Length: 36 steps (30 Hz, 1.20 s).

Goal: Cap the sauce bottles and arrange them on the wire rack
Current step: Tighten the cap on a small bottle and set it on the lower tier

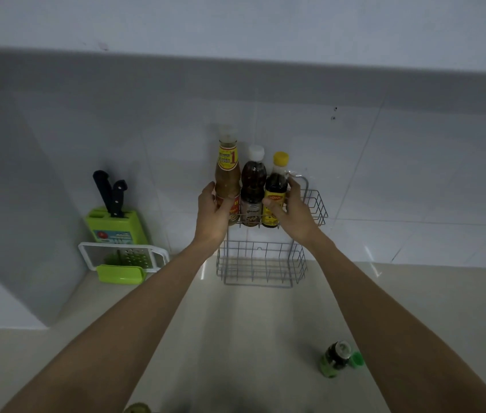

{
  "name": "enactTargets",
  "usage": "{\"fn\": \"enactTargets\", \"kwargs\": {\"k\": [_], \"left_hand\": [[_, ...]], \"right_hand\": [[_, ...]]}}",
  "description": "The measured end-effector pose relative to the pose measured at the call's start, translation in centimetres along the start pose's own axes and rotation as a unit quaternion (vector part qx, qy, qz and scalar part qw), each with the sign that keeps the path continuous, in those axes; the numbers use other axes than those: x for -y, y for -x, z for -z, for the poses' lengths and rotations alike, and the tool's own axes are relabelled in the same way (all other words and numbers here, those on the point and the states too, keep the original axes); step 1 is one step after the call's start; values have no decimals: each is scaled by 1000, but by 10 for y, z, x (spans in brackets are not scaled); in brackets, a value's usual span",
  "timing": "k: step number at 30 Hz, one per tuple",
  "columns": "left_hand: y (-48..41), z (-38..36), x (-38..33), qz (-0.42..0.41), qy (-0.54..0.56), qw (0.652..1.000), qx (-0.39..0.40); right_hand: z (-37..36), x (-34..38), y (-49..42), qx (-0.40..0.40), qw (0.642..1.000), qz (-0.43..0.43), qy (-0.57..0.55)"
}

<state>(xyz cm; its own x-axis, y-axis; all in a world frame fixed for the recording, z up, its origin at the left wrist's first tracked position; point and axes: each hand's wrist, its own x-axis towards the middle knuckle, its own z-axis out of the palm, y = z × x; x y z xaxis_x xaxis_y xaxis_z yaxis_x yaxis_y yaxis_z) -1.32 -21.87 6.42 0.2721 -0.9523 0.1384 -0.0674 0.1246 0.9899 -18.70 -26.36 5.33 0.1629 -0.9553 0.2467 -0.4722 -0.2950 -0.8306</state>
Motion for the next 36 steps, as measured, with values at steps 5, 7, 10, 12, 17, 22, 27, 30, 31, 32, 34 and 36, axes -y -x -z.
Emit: {"fn": "enactTargets", "kwargs": {"k": [5, 7, 10, 12, 17, 22, 27, 30, 31, 32, 34, 36], "left_hand": [[14, 26, 7, 12, -71, 997, 2], [24, 41, 8, 8, -90, 995, 51], [55, 76, 17, 21, -100, 990, 94], [91, 110, 35, 51, -83, 992, 80], [177, 188, 96, 135, -128, 978, 95], [251, 218, 131, 212, -199, 926, 240], [275, 177, 151, 183, -177, 957, 142], [279, 157, 159, 174, -171, 970, 16], [280, 152, 160, 174, -156, 972, -5], [279, 147, 159, 174, -138, 975, -18], [273, 140, 153, 173, -118, 977, -45], [258, 138, 146, 164, -118, 976, -81]], "right_hand": [[-14, 0, 31, -108, 994, 7, -36], [-15, 3, 47, -121, 991, 45, -33], [-27, 6, 78, -16, 999, 40, -7], [-45, 9, 101, 104, 993, 44, 40], [-90, 30, 144, 341, 929, 90, 112], [-130, 70, 180, 474, 856, 135, 156], [-152, 84, 200, 458, 825, 242, 225], [-155, 82, 204, 443, 826, 265, 228], [-154, 82, 204, 446, 825, 262, 228], [-152, 82, 203, 449, 823, 261, 230], [-148, 83, 198, 450, 822, 263, 231], [-142, 87, 190, 440, 830, 259, 223]]}}
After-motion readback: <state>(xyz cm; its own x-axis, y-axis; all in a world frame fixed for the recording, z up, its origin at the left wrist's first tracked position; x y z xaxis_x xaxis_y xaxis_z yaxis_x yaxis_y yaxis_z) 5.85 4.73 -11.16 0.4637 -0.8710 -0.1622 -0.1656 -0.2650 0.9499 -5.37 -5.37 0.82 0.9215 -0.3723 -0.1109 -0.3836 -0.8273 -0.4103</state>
